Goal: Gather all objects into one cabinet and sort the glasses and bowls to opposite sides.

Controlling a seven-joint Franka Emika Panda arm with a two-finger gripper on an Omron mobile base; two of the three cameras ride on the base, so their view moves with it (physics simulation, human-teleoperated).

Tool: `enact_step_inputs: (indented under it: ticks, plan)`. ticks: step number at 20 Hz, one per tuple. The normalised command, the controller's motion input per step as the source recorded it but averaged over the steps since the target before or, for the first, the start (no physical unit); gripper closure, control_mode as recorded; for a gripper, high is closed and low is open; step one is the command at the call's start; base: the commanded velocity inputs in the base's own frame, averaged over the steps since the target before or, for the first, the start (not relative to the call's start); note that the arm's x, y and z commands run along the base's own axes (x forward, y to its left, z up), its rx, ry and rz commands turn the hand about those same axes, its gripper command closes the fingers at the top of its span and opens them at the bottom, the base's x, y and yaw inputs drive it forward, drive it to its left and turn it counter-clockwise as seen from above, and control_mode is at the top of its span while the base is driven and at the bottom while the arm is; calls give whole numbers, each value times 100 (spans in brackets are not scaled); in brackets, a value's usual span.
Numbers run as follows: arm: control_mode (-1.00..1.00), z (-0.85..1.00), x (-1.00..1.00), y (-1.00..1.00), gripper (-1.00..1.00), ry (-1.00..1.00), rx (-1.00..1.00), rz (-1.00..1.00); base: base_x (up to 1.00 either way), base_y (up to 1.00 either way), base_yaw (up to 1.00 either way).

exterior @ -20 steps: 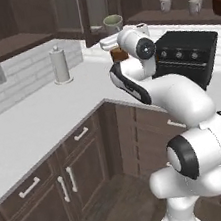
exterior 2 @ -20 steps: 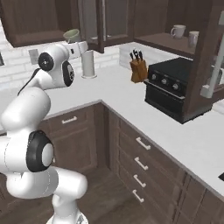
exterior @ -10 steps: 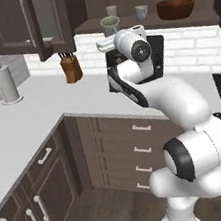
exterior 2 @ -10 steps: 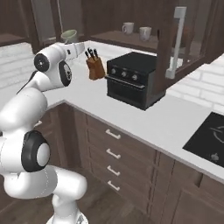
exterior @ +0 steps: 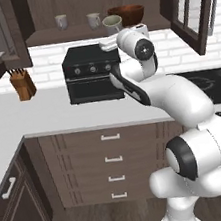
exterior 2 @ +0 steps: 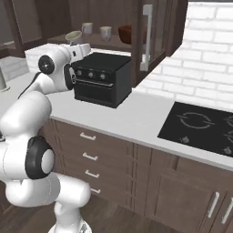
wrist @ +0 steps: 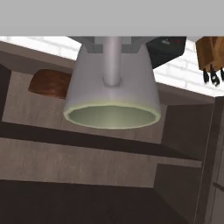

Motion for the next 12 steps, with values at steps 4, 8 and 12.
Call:
enact_step_inputs:
  ticks: [4,8,12]
  plan:
    - [100,0,0,0,100,0,0,0,0,0,-10]
    - [100,0,0,0,100,0,0,0,42,19,-8]
    - [100,0,0,0,100,0,0,0,85,45,-17]
